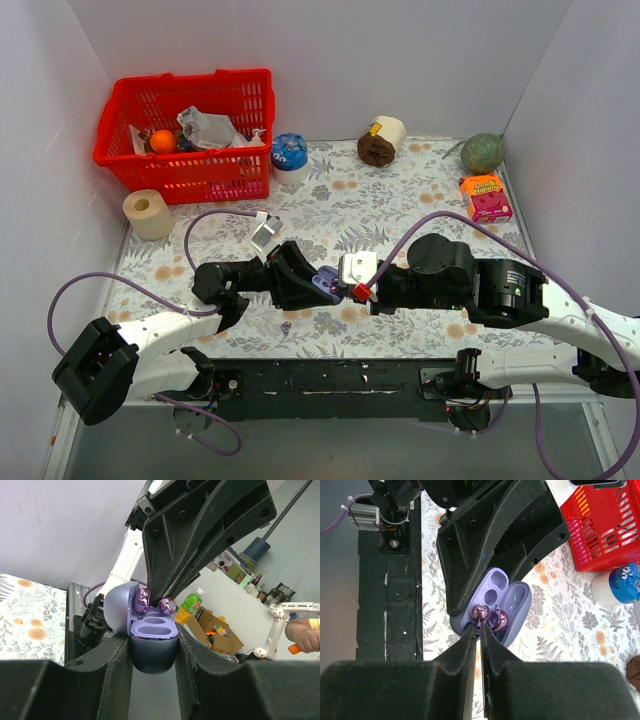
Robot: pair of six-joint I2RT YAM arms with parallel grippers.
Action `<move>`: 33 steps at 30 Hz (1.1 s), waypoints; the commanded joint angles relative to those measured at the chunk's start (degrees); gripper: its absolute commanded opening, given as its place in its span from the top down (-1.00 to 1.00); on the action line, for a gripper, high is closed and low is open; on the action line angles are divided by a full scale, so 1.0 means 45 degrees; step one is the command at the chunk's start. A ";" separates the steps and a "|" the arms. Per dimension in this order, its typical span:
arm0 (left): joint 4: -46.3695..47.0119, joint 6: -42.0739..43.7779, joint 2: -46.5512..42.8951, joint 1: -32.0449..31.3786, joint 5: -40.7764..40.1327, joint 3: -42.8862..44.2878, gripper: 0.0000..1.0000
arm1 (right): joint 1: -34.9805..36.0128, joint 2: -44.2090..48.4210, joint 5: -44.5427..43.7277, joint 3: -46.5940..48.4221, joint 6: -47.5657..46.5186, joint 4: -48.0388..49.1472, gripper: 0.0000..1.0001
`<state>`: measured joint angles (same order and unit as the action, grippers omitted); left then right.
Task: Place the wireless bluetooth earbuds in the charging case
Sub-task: Pick up the earbud from the charging case.
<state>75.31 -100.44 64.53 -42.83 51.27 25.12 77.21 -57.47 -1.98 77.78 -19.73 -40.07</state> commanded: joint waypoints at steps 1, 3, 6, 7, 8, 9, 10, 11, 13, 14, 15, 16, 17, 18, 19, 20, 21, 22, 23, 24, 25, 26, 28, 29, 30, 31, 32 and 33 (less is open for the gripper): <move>0.1019 -0.0120 -0.0200 -0.0072 0.0112 0.0101 1.00 | -0.0048 -0.0236 -0.0263 0.0254 -0.0187 0.1092 0.72; 0.1019 -0.0140 -0.0180 -0.0072 0.0131 0.0100 1.00 | -0.0048 -0.0294 -0.0283 0.0294 -0.0245 0.1113 0.72; 0.1019 -0.0199 -0.0161 -0.0072 0.0209 0.0100 1.00 | -0.0048 -0.0314 -0.0400 0.0294 -0.0323 0.1191 0.72; 0.1038 -0.0218 -0.0161 -0.0072 0.0248 0.0100 1.00 | -0.0048 -0.0314 -0.0420 0.0275 -0.0343 0.1210 0.73; 0.1077 -0.0257 -0.0103 -0.0072 0.0248 0.0081 1.00 | -0.0048 -0.0314 -0.0458 0.0313 -0.0362 0.1210 0.73; 0.1116 -0.0315 -0.0064 -0.0072 0.0287 0.0061 1.00 | -0.0048 -0.0314 -0.0459 0.0314 -0.0382 0.1210 0.74; 0.1213 -0.0374 -0.0025 -0.0072 0.0326 0.0081 1.00 | -0.0048 -0.0314 -0.0478 0.0314 -0.0363 0.1210 0.74; 0.1311 -0.0433 0.0014 -0.0092 0.0346 0.0081 1.00 | -0.0048 -0.0314 -0.0498 0.0314 -0.0382 0.1172 0.74; 0.1564 -0.0608 0.0171 -0.0072 0.0365 0.0081 1.00 | -0.0048 -0.0314 -0.0537 0.0294 -0.0421 0.1191 0.74; 0.1643 -0.0648 0.0229 -0.0072 0.0423 0.0081 1.00 | -0.0048 -0.0295 -0.0556 0.0313 -0.0421 0.1210 0.74; 0.1682 -0.0725 0.0326 -0.0072 0.0424 0.0100 1.00 | -0.0029 -0.0295 -0.0576 0.0294 -0.0440 0.1210 0.74; 0.1799 -0.0765 0.0366 -0.0072 0.0463 0.0100 1.00 | -0.0029 -0.0295 -0.0615 0.0294 -0.0460 0.1230 0.74; 0.1858 -0.0804 0.0424 -0.0072 0.0482 0.0100 1.00 | -0.0029 -0.0275 -0.0615 0.0313 -0.0480 0.1230 0.74; 0.1917 -0.0843 0.0425 -0.0072 0.0463 0.0081 1.00 | -0.0048 -0.0275 -0.0615 0.0333 -0.0480 0.1249 0.74; 0.1956 -0.0882 0.0425 -0.0072 0.0463 0.0081 1.00 | -0.0029 -0.0294 -0.0634 0.0353 -0.0499 0.1211 0.74; 0.1956 -0.0863 0.0444 -0.0072 0.0463 0.0081 1.00 | -0.0048 -0.0295 -0.0654 0.0372 -0.0519 0.1191 0.74; 0.1937 -0.0882 0.0445 -0.0072 0.0444 0.0081 1.00 | -0.0048 -0.0295 -0.0674 0.0372 -0.0519 0.1191 0.74; 0.1898 -0.0863 0.0425 -0.0072 0.0444 0.0081 1.00 | -0.0048 -0.0275 -0.0674 0.0372 -0.0519 0.1191 0.74; 0.1859 -0.0805 0.0425 -0.0072 0.0444 0.0081 1.00 | -0.0048 -0.0256 -0.0732 0.0372 -0.0499 0.1191 0.74; 0.1762 -0.0766 0.0406 -0.0072 0.0424 0.0100 1.00 | -0.0048 -0.0217 -0.0771 0.0372 -0.0499 0.1210 0.74; 0.1684 -0.0707 0.0367 -0.0072 0.0385 0.0100 1.00 | -0.0048 -0.0120 -0.0810 0.0450 -0.0441 0.1230 0.72; 0.1586 -0.0533 0.0308 -0.0072 0.0404 0.0081 1.00 | -0.0048 -0.0080 -0.0849 0.0528 -0.0402 0.1249 0.71; 0.1196 -0.0240 0.0211 -0.0072 0.0249 0.0081 1.00 | -0.0048 0.0095 -0.0888 0.0645 -0.0110 0.1423 0.67; 0.0982 0.0265 0.0036 -0.0072 0.0094 0.0081 1.00 | -0.0029 0.0173 -0.0966 0.0742 0.0065 0.1541 0.64; 0.0690 0.0618 -0.0082 -0.0072 -0.0101 0.0061 1.00 | -0.0048 0.0213 -0.1044 0.0782 0.0492 0.1658 0.63; -0.0009 0.1008 -0.0237 -0.0072 -0.0606 0.0042 1.00 | -0.0048 0.0290 -0.1045 0.0821 0.0806 0.1775 0.61; -0.0403 0.1554 -0.0394 -0.0072 -0.0940 0.0003 1.00 | -0.0048 0.0311 -0.1103 0.0918 0.1099 0.2028 0.60; -0.1103 0.2545 -0.0821 -0.0072 -0.1252 -0.0036 1.00 | -0.0048 0.0291 -0.1258 0.0958 0.1412 0.2185 0.60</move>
<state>74.87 -99.79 65.73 -42.96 51.27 25.10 77.21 -57.98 -5.65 78.43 -18.83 -36.60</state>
